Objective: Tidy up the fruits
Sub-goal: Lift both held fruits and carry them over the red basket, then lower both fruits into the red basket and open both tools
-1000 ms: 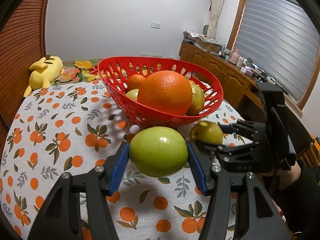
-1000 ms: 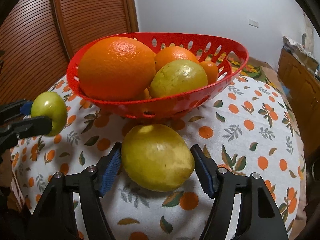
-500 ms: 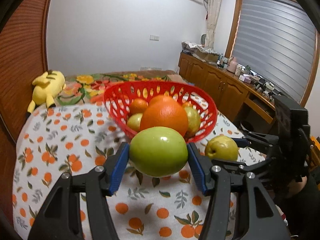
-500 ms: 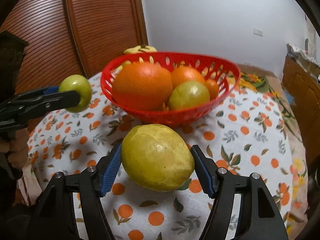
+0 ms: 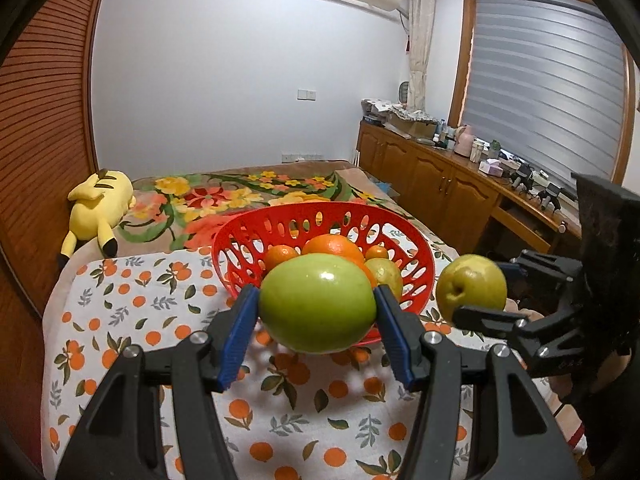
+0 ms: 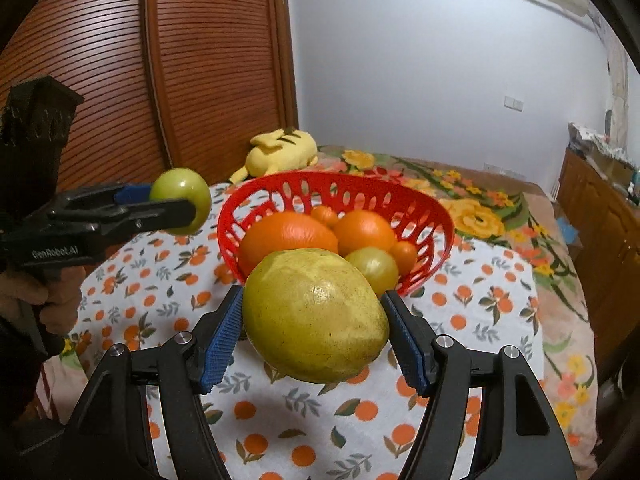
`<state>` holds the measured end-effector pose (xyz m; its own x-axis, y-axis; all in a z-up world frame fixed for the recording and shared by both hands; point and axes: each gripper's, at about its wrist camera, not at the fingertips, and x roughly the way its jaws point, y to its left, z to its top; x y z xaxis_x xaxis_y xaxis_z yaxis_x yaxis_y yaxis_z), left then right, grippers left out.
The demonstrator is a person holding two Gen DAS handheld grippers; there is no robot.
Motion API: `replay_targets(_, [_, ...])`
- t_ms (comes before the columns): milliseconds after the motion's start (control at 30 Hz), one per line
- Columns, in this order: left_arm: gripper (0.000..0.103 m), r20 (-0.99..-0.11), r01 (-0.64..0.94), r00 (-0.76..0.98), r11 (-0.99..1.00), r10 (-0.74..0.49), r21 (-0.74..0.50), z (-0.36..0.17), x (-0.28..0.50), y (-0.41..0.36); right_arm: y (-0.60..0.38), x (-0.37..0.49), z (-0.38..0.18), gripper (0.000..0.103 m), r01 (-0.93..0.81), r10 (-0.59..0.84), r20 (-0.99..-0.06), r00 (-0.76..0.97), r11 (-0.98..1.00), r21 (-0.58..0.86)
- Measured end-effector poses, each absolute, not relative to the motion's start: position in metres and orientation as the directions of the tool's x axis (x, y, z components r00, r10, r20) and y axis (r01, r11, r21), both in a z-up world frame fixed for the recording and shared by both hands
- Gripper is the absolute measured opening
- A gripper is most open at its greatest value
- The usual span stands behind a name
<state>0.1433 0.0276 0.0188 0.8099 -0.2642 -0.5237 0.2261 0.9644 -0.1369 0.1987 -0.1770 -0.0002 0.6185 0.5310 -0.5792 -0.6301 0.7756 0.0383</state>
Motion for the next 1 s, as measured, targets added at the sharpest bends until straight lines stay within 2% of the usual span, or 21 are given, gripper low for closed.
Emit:
replay_targets(333, [0.058, -0.535, 0.217, 0.807, 0.968, -0.249, -0.124, 0.018, 0.179, 0.033, -0.166, 0.237, 0.006, 0.071, -0.634, 0.524, -0.581, 0.623, 0.773, 0.017])
replay_targets(1000, [0.058, -0.595, 0.214, 0.769, 0.971, -0.233, -0.104, -0.003, 0.278, 0.036, -0.154, 0.362, -0.018, 0.071, -0.597, 0.454, -0.657, 0.602, 0.802, 0.007])
